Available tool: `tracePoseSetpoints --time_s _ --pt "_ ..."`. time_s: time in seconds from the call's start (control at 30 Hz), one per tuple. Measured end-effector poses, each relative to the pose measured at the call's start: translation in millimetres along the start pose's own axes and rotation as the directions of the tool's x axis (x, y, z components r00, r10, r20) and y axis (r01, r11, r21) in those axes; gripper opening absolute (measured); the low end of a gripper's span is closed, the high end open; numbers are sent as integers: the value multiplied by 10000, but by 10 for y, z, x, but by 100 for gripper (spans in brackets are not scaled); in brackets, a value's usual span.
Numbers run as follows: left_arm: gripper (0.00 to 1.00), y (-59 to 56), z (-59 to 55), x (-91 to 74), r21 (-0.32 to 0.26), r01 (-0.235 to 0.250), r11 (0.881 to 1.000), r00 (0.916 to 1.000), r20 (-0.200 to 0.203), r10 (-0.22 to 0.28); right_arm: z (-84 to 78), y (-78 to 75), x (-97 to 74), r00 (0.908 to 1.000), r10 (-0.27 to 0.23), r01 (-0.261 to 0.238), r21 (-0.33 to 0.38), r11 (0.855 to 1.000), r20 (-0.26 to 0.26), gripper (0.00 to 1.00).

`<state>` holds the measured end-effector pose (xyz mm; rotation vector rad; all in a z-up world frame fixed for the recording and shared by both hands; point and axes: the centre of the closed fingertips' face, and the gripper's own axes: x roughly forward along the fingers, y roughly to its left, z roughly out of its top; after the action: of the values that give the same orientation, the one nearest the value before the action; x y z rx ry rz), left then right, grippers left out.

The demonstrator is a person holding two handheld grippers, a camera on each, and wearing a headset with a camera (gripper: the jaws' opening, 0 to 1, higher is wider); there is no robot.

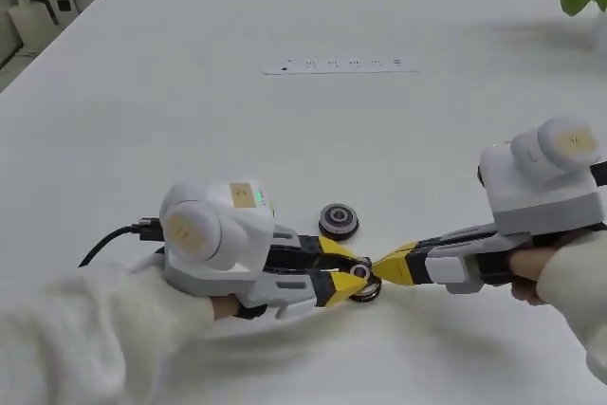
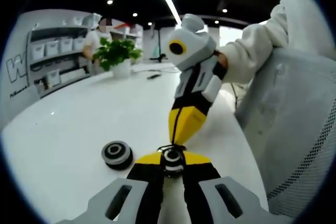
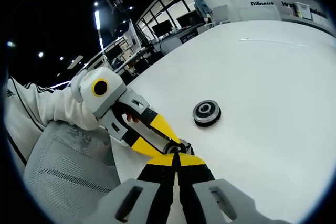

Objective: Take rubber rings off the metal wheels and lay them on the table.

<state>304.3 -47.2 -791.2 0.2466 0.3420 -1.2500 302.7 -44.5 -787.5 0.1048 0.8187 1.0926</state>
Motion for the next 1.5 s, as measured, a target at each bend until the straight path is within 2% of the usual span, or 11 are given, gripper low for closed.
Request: tracePoseSetpoints --time_s 0.1,0.13,0.2,0.3,0.6,0.77,1.0,1.17,1.33,1.5 --pt "14 2 -1 0 1 -4 10000 10000 -2 4 60 70 8 9991 340 -339 -32 9994 266 0" --pt "14 2 -2 0 2 -6 10000 10000 -3 6 138 127 8 9960 629 -629 -23 9980 637 0" --pt "14 3 -2 -1 2 -10 10000 10000 0 10 155 27 -19 9989 72 -62 -224 9997 469 0" --pt "14 3 0 -1 -7 -15 10000 10000 6 15 109 2 -18 9990 72 -73 16 10000 436 0" --pt "14 -1 4 -4 -64 -61 10000 10000 39 61 34 -57 -9 9997 -221 221 -62 9997 63 0" --pt "14 -5 11 0 -72 -80 9999 10000 -17 80 24 -56 -12 9998 -204 204 -11 9998 54 0" --pt "14 -6 13 5 -134 -102 9999 9991 -419 96 13 -54 -12 9999 -135 135 1 9999 67 0" --pt "14 -19 10 -27 230 -37 9997 9981 -615 51 4 -51 -13 9999 -113 112 69 9999 55 0" --pt "15 -79 95 -82 274 210 9994 9987 -465 -197 13 -30 -19 10000 -48 48 65 10000 82 0" --pt "23 -89 197 -136 518 222 9984 9993 -310 -206 37 -28 -35 9998 -57 56 105 9999 181 0"
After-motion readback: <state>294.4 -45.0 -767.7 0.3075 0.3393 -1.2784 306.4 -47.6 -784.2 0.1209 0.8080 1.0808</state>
